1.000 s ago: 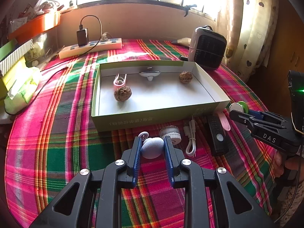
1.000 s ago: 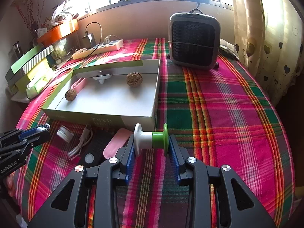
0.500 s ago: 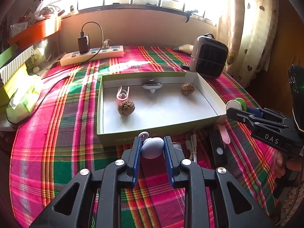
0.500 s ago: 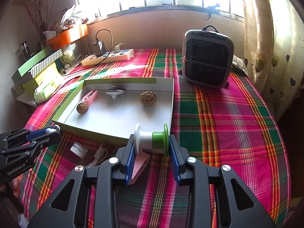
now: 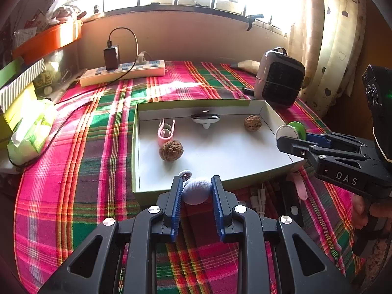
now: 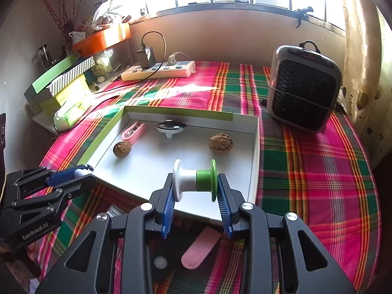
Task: Organize objects
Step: 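Lift and carry the spool and white egg-shaped object over the box, then lower spool into box and open right gripper while left gripper releases white object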
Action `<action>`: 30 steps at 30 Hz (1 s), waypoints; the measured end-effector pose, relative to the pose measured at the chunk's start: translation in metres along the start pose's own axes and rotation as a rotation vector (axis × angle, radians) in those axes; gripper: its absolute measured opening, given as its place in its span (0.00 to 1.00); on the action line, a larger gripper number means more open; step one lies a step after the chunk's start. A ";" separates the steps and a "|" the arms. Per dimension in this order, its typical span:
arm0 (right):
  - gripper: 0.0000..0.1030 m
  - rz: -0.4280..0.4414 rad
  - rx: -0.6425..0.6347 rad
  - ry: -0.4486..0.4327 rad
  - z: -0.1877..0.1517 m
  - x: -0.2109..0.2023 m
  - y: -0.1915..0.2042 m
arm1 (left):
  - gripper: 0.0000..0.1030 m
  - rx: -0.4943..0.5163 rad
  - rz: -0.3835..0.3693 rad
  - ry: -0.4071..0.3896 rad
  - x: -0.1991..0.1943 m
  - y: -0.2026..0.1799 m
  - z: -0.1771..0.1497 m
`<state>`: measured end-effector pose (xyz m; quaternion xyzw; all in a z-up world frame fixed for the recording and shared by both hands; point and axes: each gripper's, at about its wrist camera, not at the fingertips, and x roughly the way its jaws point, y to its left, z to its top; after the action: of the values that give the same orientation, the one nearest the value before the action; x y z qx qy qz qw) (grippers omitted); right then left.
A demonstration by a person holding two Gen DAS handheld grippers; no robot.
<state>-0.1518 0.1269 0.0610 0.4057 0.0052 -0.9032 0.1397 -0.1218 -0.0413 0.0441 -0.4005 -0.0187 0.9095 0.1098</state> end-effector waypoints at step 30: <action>0.32 0.090 -0.112 0.130 0.050 0.087 0.040 | 0.20 -0.021 0.026 0.021 0.038 0.017 0.018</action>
<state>-0.2333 0.0611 0.0345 0.4550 0.0463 -0.8660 0.2021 -0.1632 -0.0490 0.0268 -0.4113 -0.0222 0.9063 0.0941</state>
